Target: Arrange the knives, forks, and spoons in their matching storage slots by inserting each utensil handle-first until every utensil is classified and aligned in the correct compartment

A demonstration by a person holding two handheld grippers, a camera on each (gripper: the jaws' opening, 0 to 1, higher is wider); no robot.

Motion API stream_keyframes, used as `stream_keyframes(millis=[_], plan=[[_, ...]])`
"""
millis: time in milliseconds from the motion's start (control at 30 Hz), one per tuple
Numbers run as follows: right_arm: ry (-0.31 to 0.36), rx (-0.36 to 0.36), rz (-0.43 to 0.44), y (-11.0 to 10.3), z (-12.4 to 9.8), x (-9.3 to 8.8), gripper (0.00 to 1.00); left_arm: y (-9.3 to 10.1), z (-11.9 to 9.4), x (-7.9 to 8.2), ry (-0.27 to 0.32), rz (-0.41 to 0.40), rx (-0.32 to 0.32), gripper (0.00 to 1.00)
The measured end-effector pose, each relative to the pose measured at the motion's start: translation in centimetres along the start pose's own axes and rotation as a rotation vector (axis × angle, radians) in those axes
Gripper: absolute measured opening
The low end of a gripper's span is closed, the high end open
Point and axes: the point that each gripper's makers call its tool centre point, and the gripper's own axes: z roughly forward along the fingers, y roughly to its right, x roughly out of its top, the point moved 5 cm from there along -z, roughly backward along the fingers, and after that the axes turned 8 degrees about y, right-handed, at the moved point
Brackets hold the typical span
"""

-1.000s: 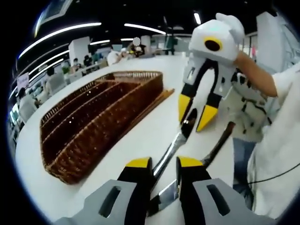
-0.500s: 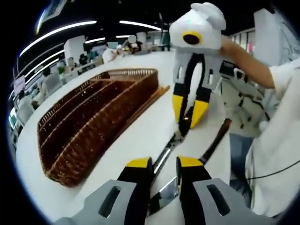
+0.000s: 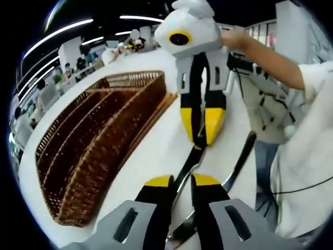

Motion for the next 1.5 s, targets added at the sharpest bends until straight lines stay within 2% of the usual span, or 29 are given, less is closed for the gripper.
stream_keyframes(millis=[133, 167, 267, 300, 400, 433, 467, 600, 667, 733, 800, 900, 967, 1000, 1067, 1167, 1267, 1333, 1433, 1500], plan=[[0.003, -0.012, -0.002, -0.6, 0.1, -0.2, 0.13, -2.1, -0.1, -0.1, 0.013, -0.005, -0.014, 0.12], [0.004, -0.015, -0.001, -0.8, 0.1, -0.2, 0.13, -1.5, 0.0, 0.0, 0.017, 0.006, -0.020, 0.12], [0.010, -0.024, -0.022, -0.8, 0.1, -0.2, 0.13, -1.6, -0.2, 0.0, 0.017, 0.009, -0.022, 0.11], [0.009, -0.037, -0.078, -1.0, 0.2, -0.3, 0.13, -1.5, -0.2, 0.0, 0.016, 0.015, -0.021, 0.11], [0.000, -0.059, -0.162, -1.3, 0.2, -0.4, 0.14, -1.9, -0.2, -0.1, 0.019, 0.009, -0.029, 0.11], [-0.011, -0.065, -0.206, -1.6, 0.3, -0.4, 0.15, -2.8, -0.4, -0.2, 0.022, 0.006, -0.032, 0.11], [-0.022, -0.076, -0.238, -1.8, 0.3, -0.4, 0.15, -3.0, -0.4, -0.2, 0.023, 0.005, -0.033, 0.11], [-0.051, -0.098, -0.303, -2.6, 0.6, -0.6, 0.18, -1.0, 0.2, 0.3, 0.024, 0.002, -0.035, 0.11], [-0.064, -0.113, -0.317, -2.2, 0.7, -0.3, 0.20, -1.0, 0.2, 0.3, 0.028, -0.001, -0.039, 0.10], [-0.096, -0.150, -0.377, -1.8, 0.8, 0.1, 0.20, -1.1, 0.2, 0.4, 0.032, -0.011, -0.043, 0.10], [-0.110, -0.165, -0.397, -2.3, 1.6, 0.3, 0.20, -1.1, 0.3, 0.4, 0.043, -0.066, -0.048, 0.10], [-0.123, -0.174, -0.387, -2.1, 1.7, 0.5, 0.19, -0.6, 0.4, 0.4, 0.050, -0.104, -0.055, 0.10], [-0.125, -0.184, -0.364, -2.0, 1.7, 0.5, 0.14, -0.6, 0.4, 0.3, 0.053, -0.111, -0.060, 0.10], [-0.122, -0.189, -0.320, -1.7, 1.5, 0.3, 0.13, -0.7, 0.3, 0.3, 0.056, -0.114, -0.063, 0.10], [-0.107, -0.167, -0.282, -1.6, 1.5, 0.4, 0.13, -0.7, 0.3, 0.2, 0.057, -0.115, -0.062, 0.10], [-0.079, -0.131, -0.166, -1.0, 1.3, 0.5, 0.12, -0.9, 0.2, 0.2, 0.057, -0.102, -0.053, 0.10], [-0.047, -0.093, -0.057, -0.2, 1.1, 0.8, 0.12, -1.1, 0.0, 0.1, 0.027, -0.025, -0.029, 0.10], [-0.023, -0.062, 0.005, 0.2, 1.0, 0.8, 0.12, -1.2, -0.4, -0.1, -0.024, 0.078, -0.019, 0.10], [-0.007, -0.039, 0.031, 0.2, 0.8, 0.4, 0.12, -1.4, -0.6, -0.1, -0.062, 0.046, -0.004, 0.10], [-0.002, -0.033, 0.055, 0.0, 0.7, 0.2, 0.12, -2.0, -1.1, -0.3, -0.101, 0.083, 0.006, 0.09]])
